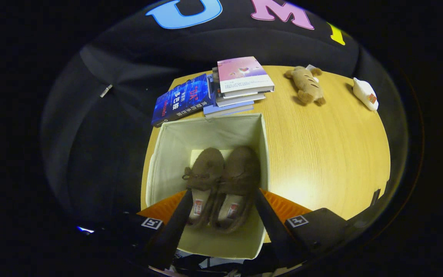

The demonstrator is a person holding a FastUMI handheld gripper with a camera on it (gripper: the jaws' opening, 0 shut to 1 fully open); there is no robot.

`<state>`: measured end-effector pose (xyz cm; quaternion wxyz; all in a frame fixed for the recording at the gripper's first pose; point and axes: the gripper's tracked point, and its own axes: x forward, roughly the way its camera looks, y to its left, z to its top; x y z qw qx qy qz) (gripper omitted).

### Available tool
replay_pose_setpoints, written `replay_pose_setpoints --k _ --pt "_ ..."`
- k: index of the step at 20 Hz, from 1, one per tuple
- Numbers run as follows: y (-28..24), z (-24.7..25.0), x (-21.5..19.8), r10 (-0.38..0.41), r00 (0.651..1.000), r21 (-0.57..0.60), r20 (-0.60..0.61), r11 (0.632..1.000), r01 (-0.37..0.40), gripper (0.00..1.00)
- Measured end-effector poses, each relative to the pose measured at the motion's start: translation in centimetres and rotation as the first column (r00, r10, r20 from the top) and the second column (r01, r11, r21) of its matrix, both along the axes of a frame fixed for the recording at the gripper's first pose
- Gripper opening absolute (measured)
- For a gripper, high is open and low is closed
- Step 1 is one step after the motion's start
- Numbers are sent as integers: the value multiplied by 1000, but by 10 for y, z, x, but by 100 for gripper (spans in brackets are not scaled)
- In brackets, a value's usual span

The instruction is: Open the storage box then place both shoes into the box .Put the left shoe in first, then the right shoe, with the right side of both shoes facing outward in a uniform manner.

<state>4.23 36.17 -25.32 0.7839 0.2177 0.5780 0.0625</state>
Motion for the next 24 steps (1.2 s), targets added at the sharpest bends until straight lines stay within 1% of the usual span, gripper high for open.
replay_pose_setpoints --k 4,7,9,12,15,19,22,24 --pt "-12 7 -4 16 998 25 54 1000 -17 97" --pt "-35 13 -11 37 993 24 109 999 -40 99" --pt "-57 21 -14 31 986 21 162 999 -35 99" --pt "-104 32 -21 24 968 -29 251 999 -18 99" --pt "-150 48 -29 20 938 -81 346 997 9 99" --pt "-209 72 -38 24 885 -164 465 985 59 99" --pt "-243 92 -44 33 840 -214 541 972 100 99" --pt "-255 105 -49 37 809 -230 586 965 122 99"
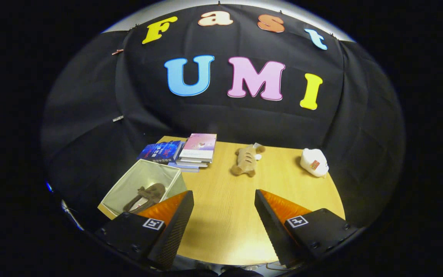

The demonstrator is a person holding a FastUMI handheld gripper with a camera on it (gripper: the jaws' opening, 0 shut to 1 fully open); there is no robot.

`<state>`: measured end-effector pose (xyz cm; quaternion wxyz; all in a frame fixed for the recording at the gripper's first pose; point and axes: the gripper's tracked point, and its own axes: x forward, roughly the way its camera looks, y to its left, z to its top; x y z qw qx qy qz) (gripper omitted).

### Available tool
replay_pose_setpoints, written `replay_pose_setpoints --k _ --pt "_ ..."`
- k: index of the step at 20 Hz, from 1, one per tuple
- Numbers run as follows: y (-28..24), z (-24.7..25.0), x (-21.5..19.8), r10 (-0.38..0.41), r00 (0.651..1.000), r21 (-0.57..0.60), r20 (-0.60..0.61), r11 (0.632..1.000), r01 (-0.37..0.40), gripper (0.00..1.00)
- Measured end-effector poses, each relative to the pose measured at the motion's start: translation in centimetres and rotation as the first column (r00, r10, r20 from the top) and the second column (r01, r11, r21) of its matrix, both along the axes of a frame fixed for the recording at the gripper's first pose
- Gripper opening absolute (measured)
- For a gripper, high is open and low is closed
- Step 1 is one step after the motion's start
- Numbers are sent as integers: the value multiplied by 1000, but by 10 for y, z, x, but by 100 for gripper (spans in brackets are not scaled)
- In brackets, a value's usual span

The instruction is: Open the storage box then place both shoes into the box .Put the left shoe in first, then the right shoe, with the right side of both shoes facing outward in a uniform manner.

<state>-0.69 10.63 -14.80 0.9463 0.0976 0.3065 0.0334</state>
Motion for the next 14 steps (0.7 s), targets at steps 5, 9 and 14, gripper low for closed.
replay_pose_setpoints --k 5,9,14 --pt "-26 34 -17 -50 989 -31 139 998 55 99" --pt "-40 49 -30 -72 978 -71 198 994 88 99" --pt "-33 34 -44 -70 985 -60 157 995 80 99"
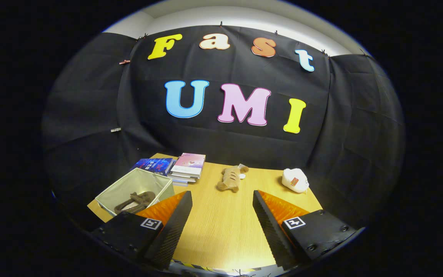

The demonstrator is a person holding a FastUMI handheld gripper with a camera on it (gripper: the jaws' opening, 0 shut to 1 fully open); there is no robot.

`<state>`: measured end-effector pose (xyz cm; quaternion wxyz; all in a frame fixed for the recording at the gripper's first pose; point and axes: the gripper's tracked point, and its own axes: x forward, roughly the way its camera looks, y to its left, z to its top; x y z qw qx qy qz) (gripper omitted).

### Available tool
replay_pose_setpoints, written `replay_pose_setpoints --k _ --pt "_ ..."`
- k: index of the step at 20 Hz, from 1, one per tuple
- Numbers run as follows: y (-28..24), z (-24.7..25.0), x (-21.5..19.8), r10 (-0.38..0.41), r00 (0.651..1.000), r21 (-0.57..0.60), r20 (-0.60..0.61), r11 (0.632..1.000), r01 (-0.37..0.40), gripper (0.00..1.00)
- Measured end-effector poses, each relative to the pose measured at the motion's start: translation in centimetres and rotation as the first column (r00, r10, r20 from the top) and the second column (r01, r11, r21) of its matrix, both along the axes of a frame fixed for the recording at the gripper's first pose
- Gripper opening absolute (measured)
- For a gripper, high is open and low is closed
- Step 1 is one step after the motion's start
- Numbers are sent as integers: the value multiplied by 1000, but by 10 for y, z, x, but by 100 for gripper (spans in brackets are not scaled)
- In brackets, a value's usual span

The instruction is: Open the storage box then place both shoes into the box .Put the left shoe in first, then the right shoe, with the right side of both shoes facing outward in a uniform manner.

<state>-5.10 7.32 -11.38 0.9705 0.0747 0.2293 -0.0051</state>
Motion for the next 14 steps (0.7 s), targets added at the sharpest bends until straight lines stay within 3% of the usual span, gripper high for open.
replay_pose_setpoints --k 4,14 --pt "-5 1 -2 -22 1000 -1 8 1000 22 98" --pt "-11 4 0 6 1000 -43 15 999 -5 99"
